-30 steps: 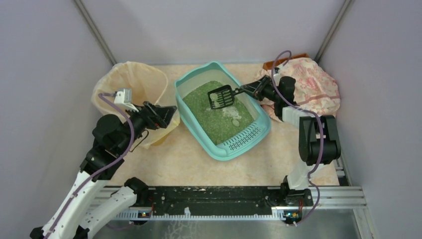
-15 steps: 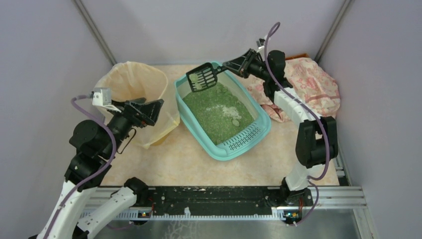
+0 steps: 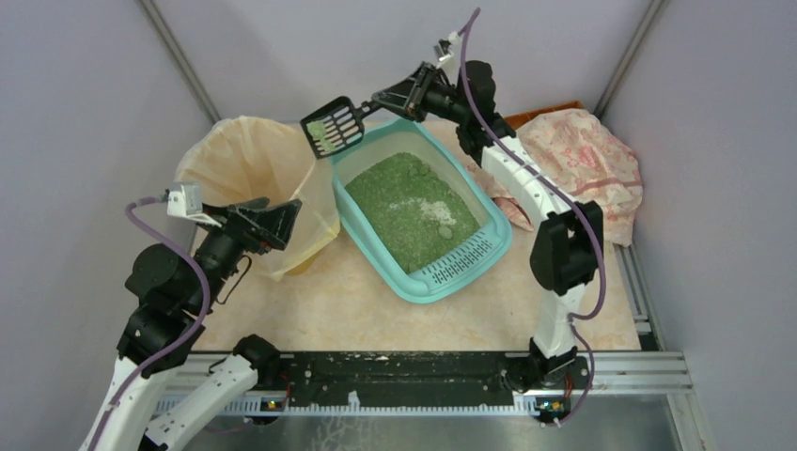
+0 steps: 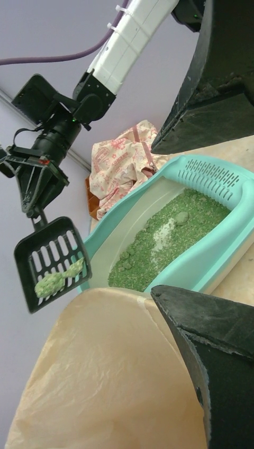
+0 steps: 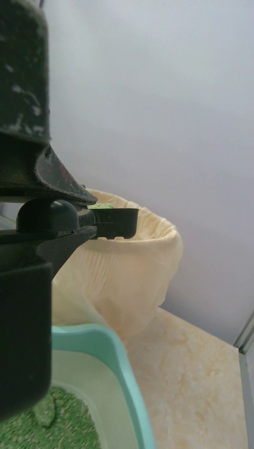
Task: Clean the litter box
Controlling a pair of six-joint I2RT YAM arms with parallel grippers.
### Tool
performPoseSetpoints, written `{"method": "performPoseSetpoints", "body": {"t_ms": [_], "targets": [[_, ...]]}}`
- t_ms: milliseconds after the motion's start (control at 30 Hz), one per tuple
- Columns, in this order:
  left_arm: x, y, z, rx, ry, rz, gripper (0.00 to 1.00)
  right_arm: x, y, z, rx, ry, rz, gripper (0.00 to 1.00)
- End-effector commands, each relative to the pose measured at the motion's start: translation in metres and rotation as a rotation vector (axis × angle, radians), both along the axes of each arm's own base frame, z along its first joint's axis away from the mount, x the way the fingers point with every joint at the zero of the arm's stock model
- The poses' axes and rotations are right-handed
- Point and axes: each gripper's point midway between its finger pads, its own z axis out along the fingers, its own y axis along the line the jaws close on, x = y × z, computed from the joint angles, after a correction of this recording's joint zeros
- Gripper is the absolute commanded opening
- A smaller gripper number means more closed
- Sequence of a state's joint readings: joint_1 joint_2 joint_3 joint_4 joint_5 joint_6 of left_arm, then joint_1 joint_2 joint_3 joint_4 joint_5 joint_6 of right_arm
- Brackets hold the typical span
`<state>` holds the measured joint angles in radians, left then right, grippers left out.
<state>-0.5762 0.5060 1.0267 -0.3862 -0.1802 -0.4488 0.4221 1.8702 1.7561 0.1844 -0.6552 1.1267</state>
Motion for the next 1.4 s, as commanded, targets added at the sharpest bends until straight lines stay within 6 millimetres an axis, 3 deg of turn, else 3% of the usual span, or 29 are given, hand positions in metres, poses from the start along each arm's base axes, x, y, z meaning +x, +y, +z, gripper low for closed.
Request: {"method": "performPoseSetpoints", "body": {"t_ms": [0,300,533,700,933,1033,1367], "targets": [[-0.004,-0.002,-0.005,-0.015,0.009,-0.022,0.98,-0.007,0.026,0.032,0.028,-0.062,0.031,0.00],[-0.006,-0.001,-0.011,-0.024,0.028,-0.019,0.98,-0.012,0.081,0.033,0.020,-0.108,0.117,0.00],[-0.004,-0.003,-0.018,-0.017,0.044,-0.020,0.98,-0.037,0.118,0.047,-0.069,-0.391,0.165,0.00],[0.000,-0.007,-0.020,-0.011,0.051,-0.027,0.98,-0.048,0.138,0.035,-0.233,-0.561,0.125,0.00],[0.006,-0.014,-0.029,-0.007,0.070,-0.041,0.98,-0.073,0.158,0.029,-0.472,-0.874,0.044,0.00],[0.009,-0.016,-0.032,-0.005,0.078,-0.042,0.98,-0.093,0.170,0.038,-0.525,-1.019,0.011,0.00],[0.014,-0.022,-0.038,0.001,0.089,-0.051,0.97,-0.112,0.177,0.069,-0.528,-1.144,-0.071,0.00]]}}
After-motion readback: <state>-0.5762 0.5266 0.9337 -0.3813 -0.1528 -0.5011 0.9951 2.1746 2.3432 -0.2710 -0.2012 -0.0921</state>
